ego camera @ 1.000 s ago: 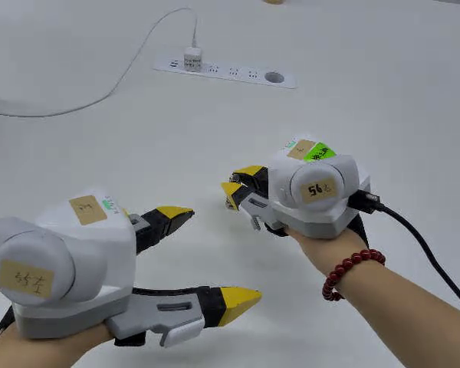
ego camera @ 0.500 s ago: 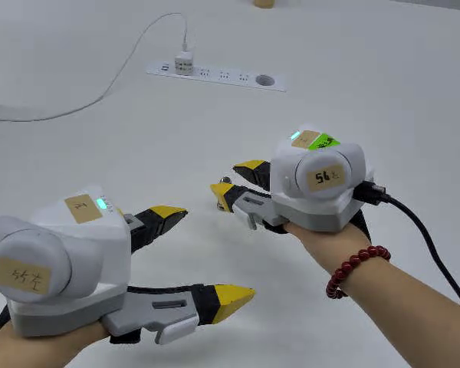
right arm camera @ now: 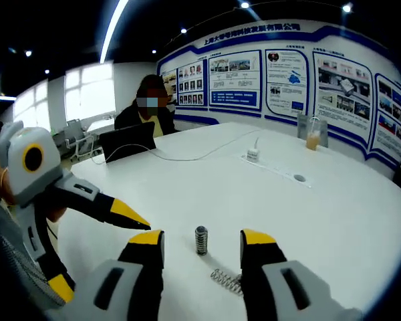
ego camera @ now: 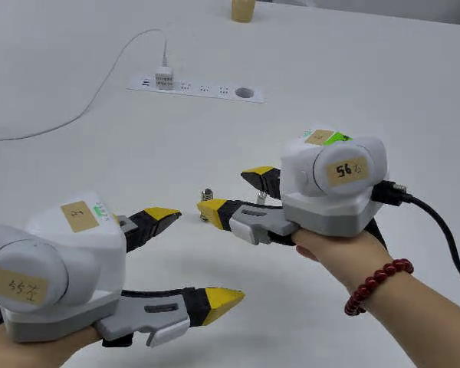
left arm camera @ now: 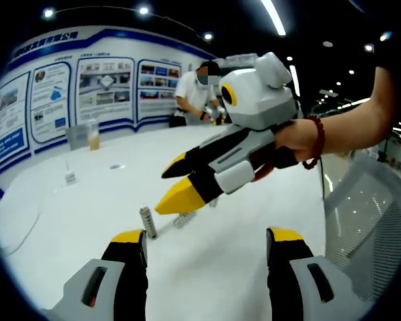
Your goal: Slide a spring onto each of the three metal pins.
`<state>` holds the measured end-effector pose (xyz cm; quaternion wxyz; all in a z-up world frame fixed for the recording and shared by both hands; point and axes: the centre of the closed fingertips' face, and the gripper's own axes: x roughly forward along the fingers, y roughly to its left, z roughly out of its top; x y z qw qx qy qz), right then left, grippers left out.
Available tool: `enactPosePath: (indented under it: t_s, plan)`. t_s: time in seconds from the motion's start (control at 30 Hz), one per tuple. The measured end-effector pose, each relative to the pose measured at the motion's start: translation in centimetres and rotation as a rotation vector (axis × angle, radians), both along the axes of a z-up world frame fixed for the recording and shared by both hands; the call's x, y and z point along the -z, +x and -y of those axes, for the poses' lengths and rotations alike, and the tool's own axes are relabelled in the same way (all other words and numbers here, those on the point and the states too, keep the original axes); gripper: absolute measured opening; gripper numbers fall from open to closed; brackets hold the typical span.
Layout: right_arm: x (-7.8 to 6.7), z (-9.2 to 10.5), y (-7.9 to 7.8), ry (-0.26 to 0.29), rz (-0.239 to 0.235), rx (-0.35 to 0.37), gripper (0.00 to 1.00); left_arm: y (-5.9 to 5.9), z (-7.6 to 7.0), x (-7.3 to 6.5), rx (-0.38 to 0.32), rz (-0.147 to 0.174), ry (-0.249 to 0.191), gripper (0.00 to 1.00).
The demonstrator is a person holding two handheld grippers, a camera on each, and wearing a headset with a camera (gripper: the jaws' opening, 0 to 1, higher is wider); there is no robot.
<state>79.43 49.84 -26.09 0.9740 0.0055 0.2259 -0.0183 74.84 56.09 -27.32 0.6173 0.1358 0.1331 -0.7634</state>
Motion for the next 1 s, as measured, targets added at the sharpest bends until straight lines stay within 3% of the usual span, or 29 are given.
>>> enactPosePath:
  t_s: [0.2,0.3,0.4,1.0]
  plan:
    - [-1.1,0.3,-1.5,-0.005,0.017,0.003,0.49,-0.3,0.4,0.5,0.015,0.026,0.02,0.7]
    - [-1.6,0.5,-2.4,0.0,0.03,0.008,0.49,-0.1,0.6,0.6,0.018,0.054,0.021,0.68]
    - [-1.9,0.6,-3.3,0.003,0.038,0.01,0.49,0.0,0.7,0.9,0.014,0.058,0.03,0.68]
    - [-1.3,0.7,-8.0,0.032,0.038,-0.002,0.58,0.8,2.7,1.3,0.005,0.112,0.043,0.56]
